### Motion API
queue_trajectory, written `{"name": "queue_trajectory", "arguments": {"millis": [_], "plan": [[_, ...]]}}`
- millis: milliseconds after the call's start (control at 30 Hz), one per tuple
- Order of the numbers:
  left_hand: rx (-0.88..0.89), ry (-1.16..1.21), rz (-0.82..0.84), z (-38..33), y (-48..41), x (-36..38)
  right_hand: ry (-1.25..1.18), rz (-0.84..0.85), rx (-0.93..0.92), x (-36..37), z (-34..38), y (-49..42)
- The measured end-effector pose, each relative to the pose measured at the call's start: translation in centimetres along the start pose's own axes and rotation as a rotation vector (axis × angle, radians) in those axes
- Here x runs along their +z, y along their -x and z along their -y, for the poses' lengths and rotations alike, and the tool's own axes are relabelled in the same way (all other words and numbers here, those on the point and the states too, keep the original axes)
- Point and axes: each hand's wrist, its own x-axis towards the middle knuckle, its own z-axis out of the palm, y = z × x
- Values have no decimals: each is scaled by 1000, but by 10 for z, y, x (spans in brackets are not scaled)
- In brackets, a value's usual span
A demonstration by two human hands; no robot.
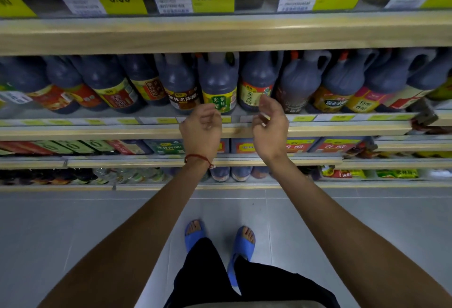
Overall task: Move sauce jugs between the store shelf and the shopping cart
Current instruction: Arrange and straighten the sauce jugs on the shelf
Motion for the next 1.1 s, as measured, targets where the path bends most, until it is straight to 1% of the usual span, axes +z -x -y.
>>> {"name": "queue_trajectory", "arguments": {"millis": [67, 133, 200, 300, 400, 567, 667, 800, 933, 1033, 1100], "plan": [[27, 6, 137, -7, 6, 7, 9, -27, -12, -8, -2, -2], [30, 32, 273, -16, 7, 16, 11, -18, -46, -15, -1, -4], [22, 71, 339, -28, 5, 24, 17, -18, -90, -21, 3, -5], [41, 117, 339, -45, -3, 35, 38, -47, -174, -28, 11, -10], [53, 125, 340, -52, -15, 42, 79, -65, -217, -33, 18, -17], [75, 85, 438, -54, -19, 44, 138, -116, -272, -38, 32, -31], [83, 87, 433, -58, -15, 42, 173, -135, -313, -40, 40, -40], [126, 47, 403, -65, -22, 42, 232, -156, -330, -38, 43, -48], [169, 19, 382, -63, -30, 42, 209, -220, -345, -30, 43, -57], [230, 4, 385, -59, -33, 41, 208, -228, -313, -23, 45, -62], [229, -9, 378, -59, -35, 39, 202, -226, -297, -19, 46, -64]]}}
